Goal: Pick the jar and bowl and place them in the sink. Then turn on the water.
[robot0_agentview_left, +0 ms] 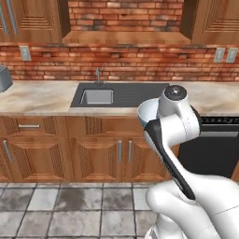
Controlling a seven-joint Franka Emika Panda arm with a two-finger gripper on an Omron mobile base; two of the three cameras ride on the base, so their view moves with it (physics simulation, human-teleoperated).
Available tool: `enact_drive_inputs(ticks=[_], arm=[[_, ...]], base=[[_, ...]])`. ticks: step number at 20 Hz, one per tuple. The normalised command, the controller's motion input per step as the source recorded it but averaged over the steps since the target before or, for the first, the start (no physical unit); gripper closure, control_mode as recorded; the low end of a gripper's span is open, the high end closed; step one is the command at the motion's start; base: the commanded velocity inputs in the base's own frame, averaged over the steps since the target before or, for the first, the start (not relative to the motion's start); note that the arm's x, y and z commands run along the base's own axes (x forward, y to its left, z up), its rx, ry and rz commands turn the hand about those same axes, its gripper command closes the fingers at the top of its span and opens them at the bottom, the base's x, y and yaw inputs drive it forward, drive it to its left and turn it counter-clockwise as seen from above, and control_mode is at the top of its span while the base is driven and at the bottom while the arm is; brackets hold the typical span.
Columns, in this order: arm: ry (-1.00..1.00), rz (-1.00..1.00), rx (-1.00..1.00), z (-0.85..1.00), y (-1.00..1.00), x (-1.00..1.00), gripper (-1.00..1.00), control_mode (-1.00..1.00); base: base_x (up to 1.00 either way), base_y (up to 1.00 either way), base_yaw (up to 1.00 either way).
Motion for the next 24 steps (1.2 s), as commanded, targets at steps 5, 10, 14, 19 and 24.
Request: enact_drive_inputs(ticks=[5,10,14,19,24], arm=[[0.00,0.00,0.00,0.00,0.00,0.00,1.00,1.00],[0.00,0.00,0.00,0.00,0.00,0.00,1.00,1.00],[0.00,0.00,0.00,0.00,0.00,0.00,1.00,1.00],[0.00,0.00,0.00,0.00,0.00,0.00,1.00,1.00],[0.00,0.00,0.00,0.00,0.00,0.00,1.00,1.00]], base=[[0.59,0.21,-0.20],[0.56,0.04,-0.25],[0.53,0.13,-0.24],[0.52,0.29,-0.19],[0.38,0.25,-0.13]])
